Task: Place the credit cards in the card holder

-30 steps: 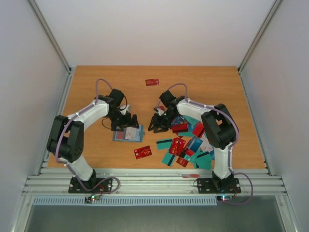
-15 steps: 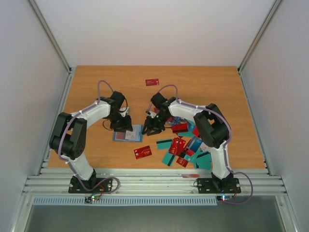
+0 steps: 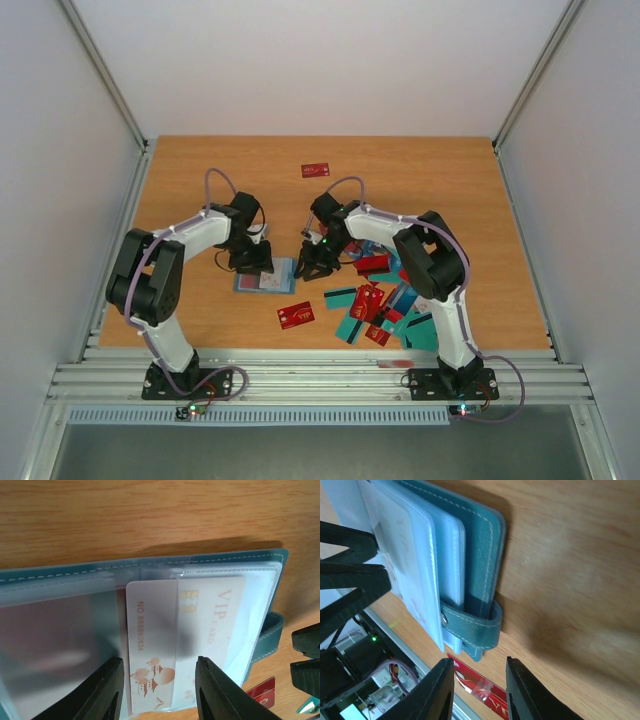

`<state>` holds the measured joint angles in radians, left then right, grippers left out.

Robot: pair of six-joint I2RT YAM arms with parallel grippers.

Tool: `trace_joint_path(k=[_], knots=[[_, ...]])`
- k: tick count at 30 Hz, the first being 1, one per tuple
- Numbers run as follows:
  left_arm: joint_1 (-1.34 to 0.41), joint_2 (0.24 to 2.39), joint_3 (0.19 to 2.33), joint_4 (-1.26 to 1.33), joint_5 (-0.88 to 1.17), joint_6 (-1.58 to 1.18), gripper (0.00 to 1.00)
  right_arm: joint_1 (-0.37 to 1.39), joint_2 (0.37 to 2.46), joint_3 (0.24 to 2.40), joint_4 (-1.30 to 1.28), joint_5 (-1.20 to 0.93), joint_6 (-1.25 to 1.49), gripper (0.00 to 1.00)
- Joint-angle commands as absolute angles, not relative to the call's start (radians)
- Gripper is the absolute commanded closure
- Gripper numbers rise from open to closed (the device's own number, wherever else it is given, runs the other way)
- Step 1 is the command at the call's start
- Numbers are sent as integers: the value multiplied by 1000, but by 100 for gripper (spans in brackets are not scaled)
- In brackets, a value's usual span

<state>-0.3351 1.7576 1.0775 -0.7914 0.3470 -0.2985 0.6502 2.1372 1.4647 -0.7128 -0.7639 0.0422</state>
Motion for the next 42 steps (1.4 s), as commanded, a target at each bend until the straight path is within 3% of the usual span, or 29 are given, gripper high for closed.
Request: trace_joint_path(k=[1,42], knots=[[-334,1786,1064,-747,336,-287,59,655,2173,1519,-733,-790,19,70],[-357,1752,1022,-628,562,-375,59,650,2209,1530,-763,-779,-1,74]])
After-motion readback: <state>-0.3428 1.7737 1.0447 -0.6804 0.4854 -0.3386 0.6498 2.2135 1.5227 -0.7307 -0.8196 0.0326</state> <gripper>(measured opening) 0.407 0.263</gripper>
